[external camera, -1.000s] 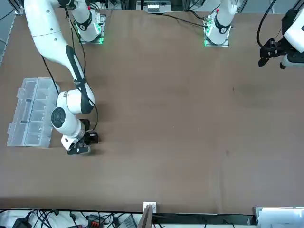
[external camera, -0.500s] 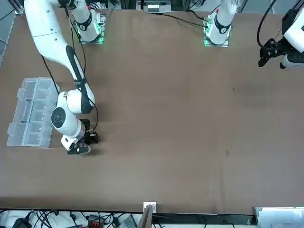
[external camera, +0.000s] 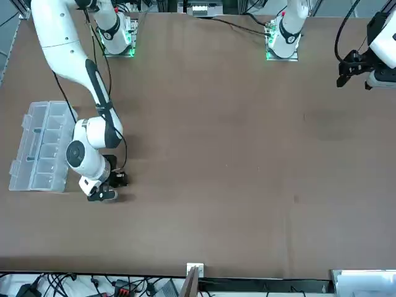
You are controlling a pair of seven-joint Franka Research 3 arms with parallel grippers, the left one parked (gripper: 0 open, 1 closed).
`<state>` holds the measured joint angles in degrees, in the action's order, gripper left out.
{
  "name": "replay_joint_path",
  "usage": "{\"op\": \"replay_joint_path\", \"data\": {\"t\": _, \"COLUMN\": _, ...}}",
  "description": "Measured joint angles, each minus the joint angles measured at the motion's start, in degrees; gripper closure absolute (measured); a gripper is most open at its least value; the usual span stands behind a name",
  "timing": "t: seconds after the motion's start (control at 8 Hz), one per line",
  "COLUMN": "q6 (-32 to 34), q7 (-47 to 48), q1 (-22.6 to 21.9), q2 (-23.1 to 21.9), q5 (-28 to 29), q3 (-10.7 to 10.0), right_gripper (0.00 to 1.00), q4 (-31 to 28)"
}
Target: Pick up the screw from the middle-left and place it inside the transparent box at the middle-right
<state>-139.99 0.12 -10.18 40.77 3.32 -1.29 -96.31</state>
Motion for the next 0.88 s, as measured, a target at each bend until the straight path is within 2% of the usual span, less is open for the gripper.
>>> {"op": "replay_joint_path", "data": {"t": 0.5, "q6": 0.2, "q7": 0.0, "q1": -0.1, "q2": -0.1, "q5": -0.2, "q3": -0.2, "right_gripper": 0.54, "q4": 0.1}}
{"op": "replay_joint_path", "data": {"t": 0.88, "q6": 0.5, "q7": 0.0, "q1": -0.2, "q2": -0.2, "q5": -0.2, "q3": -0.3, "right_gripper": 0.74, "q4": 0.2}}
